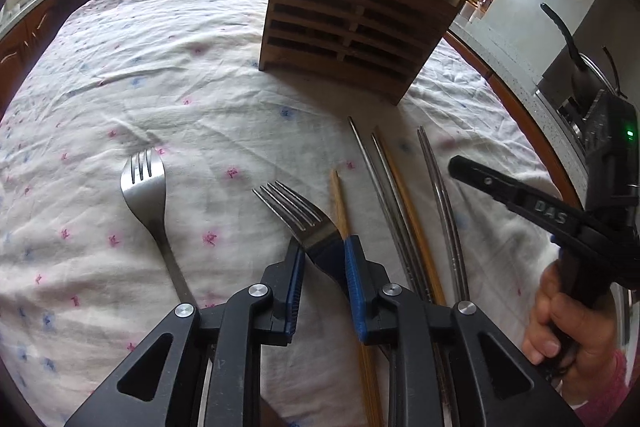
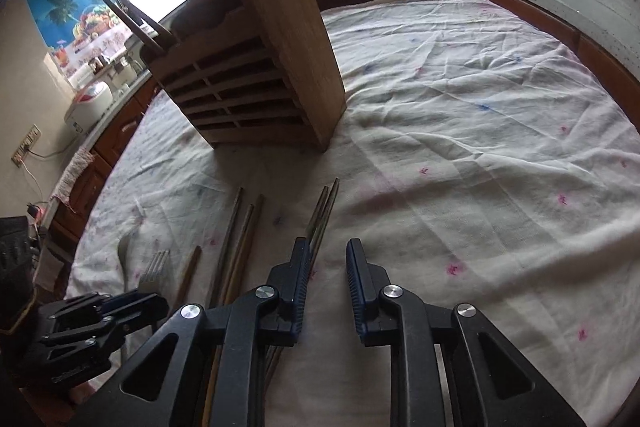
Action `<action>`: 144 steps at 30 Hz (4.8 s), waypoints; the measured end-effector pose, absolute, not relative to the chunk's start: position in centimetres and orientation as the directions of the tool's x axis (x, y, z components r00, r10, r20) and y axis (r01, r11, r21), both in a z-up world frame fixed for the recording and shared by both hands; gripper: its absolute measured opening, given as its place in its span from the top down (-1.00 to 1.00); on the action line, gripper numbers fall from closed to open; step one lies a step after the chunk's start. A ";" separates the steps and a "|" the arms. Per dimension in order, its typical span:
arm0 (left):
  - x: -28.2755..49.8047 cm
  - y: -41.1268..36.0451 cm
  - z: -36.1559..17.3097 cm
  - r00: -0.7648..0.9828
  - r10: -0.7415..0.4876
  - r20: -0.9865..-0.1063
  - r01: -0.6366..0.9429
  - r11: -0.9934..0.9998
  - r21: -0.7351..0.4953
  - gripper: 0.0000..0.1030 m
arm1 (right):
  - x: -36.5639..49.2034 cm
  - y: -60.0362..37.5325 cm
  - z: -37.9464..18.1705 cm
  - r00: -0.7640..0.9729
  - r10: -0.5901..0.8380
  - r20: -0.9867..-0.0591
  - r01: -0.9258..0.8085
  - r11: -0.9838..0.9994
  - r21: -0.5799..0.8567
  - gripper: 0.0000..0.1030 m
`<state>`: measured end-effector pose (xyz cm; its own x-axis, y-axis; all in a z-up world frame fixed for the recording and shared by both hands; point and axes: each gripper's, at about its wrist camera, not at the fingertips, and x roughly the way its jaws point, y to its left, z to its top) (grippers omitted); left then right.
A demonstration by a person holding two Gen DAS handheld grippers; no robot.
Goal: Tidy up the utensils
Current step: 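Grasp a steel fork with the left tool while the right tool grasps a steel chopstick, then lift the fork and steel chopstick and carry both tools over the holder, then lower the fork and steel chopstick into the holder and open both tools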
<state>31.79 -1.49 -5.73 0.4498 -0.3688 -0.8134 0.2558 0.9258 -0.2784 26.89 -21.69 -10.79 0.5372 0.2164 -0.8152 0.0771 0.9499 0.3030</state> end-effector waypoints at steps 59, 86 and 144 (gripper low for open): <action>17.0 4.2 7.1 0.714 -0.435 -0.550 0.309 0.899 -0.310 0.97 | 16.4 -22.5 5.4 0.800 0.273 -0.535 -0.067 0.926 0.373 0.90; 15.5 4.4 9.2 0.825 -0.306 -0.475 0.260 0.952 -0.160 0.97 | 16.7 -22.8 7.1 0.845 0.248 -0.474 -0.063 0.926 0.373 0.90; 42.4 0.5 1.3 0.868 -0.380 -0.321 0.281 0.907 -0.313 0.97 | 33.9 -23.0 5.1 0.931 0.073 -0.358 0.030 0.961 0.274 0.91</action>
<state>42.37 0.47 1.28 0.8678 -0.3795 -0.3208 0.2812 0.9073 -0.3128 33.89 -23.04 5.08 0.9307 0.0732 -0.3585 0.0298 0.9613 0.2738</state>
